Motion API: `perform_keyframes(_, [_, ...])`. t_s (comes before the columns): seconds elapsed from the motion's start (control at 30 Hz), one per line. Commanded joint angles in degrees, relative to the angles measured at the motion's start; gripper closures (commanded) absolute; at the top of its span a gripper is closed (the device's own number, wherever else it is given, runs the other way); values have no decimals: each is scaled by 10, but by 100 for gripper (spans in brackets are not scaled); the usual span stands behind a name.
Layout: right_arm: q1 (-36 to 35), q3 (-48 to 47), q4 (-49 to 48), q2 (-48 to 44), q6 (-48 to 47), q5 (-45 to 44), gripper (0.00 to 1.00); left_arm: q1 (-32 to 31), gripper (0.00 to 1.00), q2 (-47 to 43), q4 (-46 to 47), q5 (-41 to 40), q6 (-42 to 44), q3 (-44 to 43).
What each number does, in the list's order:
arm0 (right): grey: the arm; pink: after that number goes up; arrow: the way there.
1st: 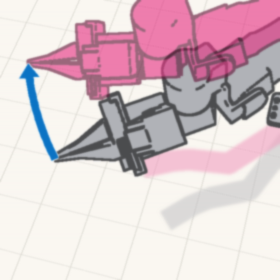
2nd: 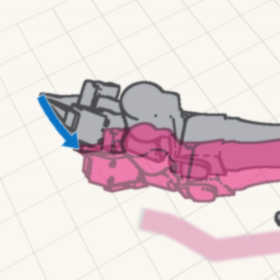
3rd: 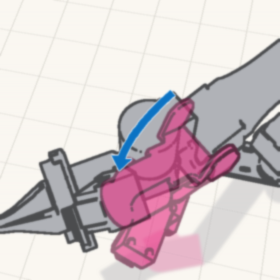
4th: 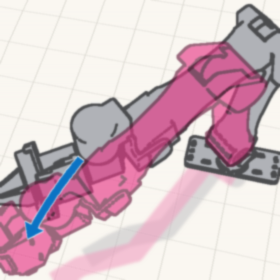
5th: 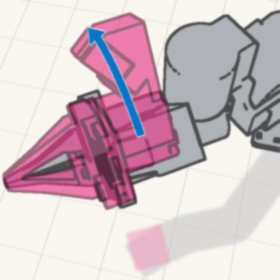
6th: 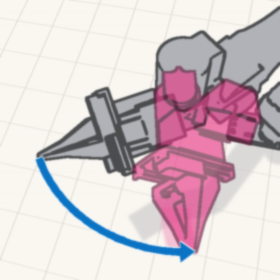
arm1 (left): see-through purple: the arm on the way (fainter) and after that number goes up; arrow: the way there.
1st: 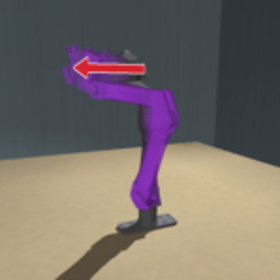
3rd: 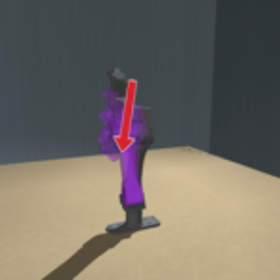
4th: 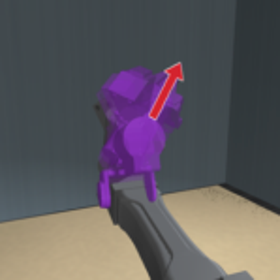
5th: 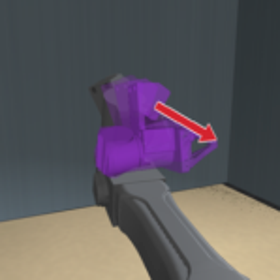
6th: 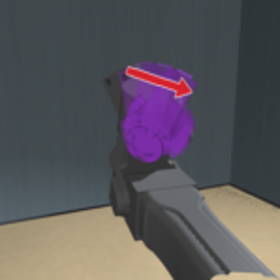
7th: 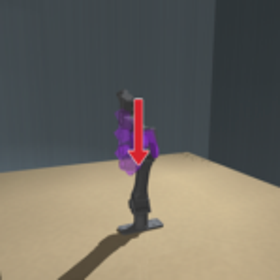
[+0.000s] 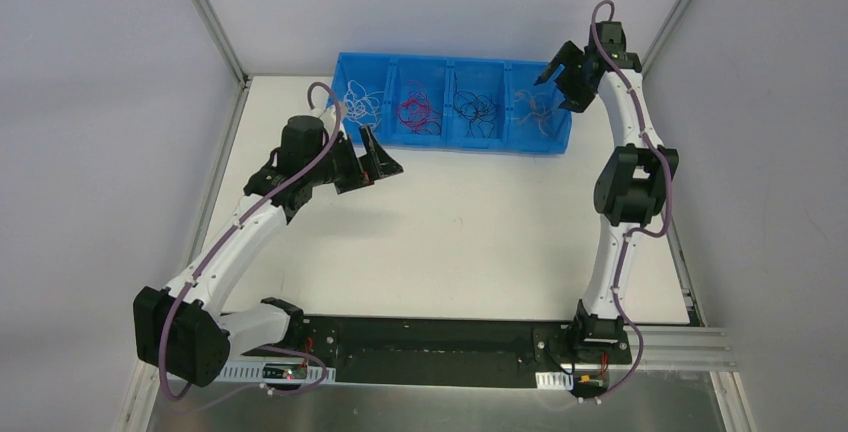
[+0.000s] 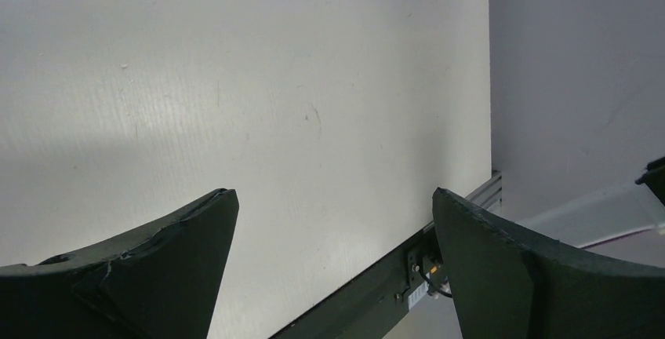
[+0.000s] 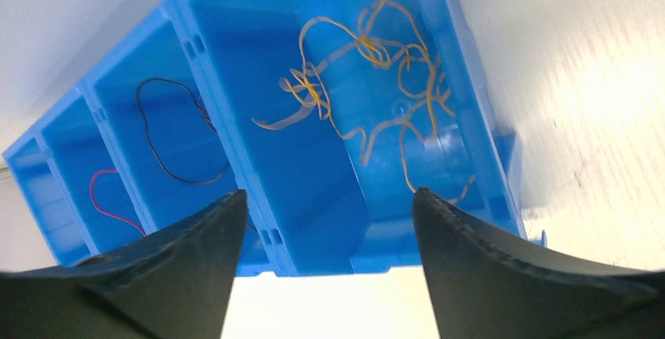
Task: Untangle the cables
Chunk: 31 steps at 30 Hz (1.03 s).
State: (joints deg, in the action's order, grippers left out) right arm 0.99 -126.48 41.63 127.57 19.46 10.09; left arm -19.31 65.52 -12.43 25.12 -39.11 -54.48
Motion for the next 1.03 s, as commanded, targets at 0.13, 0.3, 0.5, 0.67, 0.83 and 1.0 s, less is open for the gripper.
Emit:
perform_keyframes(0.13, [-49, 140, 34, -251, -20, 64, 2, 25, 1, -50, -165, -73, 35, -60])
perform_keyframes(0.3, [-133, 314, 43, -395, -35, 66, 1, 30, 1, -29, -264, -78, 61, -99])
perform_keyframes(0.5, [-217, 552, -12, -587, 1, 74, 1, 30, 1, -30, -289, -71, 77, -57])
perform_keyframes(0.67, [-258, 690, -34, -678, 29, 59, 1, 23, 1, -41, -286, -88, 66, 1])
perform_keyframes(0.83, [-293, 763, -51, -708, 50, 37, 1, 11, 1, -52, -282, -104, 63, 42])
perform_keyframes(1.0, [-298, 770, -62, -702, 52, 23, 1, 8, 1, -68, -268, -116, 72, 58])
